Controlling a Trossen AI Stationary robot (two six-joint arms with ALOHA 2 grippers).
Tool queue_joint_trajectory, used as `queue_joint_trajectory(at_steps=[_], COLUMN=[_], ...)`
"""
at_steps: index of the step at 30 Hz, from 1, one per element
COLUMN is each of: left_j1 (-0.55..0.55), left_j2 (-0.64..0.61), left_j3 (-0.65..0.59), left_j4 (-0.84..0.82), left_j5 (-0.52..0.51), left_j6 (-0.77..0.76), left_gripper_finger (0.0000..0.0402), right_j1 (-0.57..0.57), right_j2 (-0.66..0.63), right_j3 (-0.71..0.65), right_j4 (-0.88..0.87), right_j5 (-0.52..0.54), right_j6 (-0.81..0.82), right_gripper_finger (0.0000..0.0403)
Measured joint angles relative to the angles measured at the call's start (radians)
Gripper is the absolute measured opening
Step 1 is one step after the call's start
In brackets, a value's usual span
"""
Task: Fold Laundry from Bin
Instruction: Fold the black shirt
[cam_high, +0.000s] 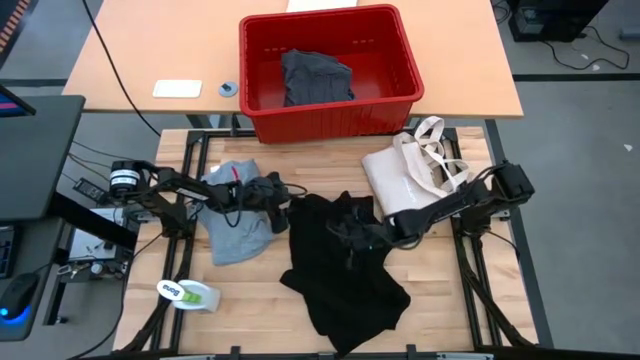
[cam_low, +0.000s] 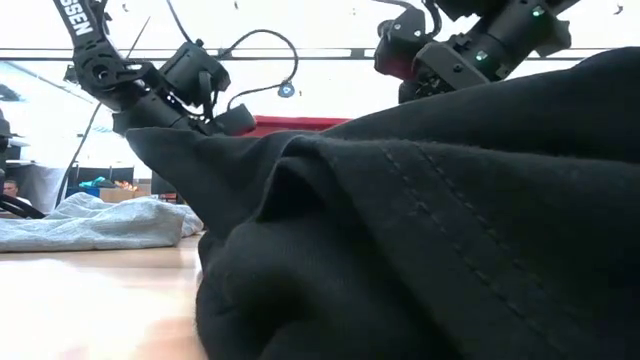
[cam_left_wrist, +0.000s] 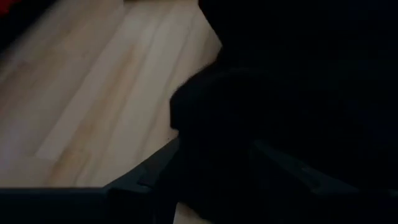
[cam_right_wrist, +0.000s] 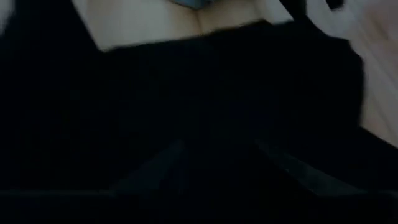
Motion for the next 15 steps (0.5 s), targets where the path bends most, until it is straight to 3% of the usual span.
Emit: queue_joint_trajectory(at_steps=[4,9,11,15], left_j1=[0.005,0.005,0.010,0.041], left_j2=[0.027,0.100,0.111,0.117], left_j3=[0.004,0.003,0.005,0.008], left_j4=[0.002,-0.013,-0.037,-0.064], left_j5=[0.072,0.074,0.037,-0.138], left_j6=[0.008,0.008,0.007,0.005], left_gripper_finger=[0.0189,0.0189,0.0189,0.0189], right_j1=[0.046,0.079,0.084,0.101], right_j2=[0.034,0.062,0.061,0.051], right_j3=[0.000,0.000,0.000,0.000], right_j4=[0.034,0.026,0.001,-0.046], right_j5=[0.026,0.014,-0.028,-0.136], right_j6=[0.031,0.077,0.107,0.142], right_gripper_finger=[0.0191,0.0191,0.0191,0.0191])
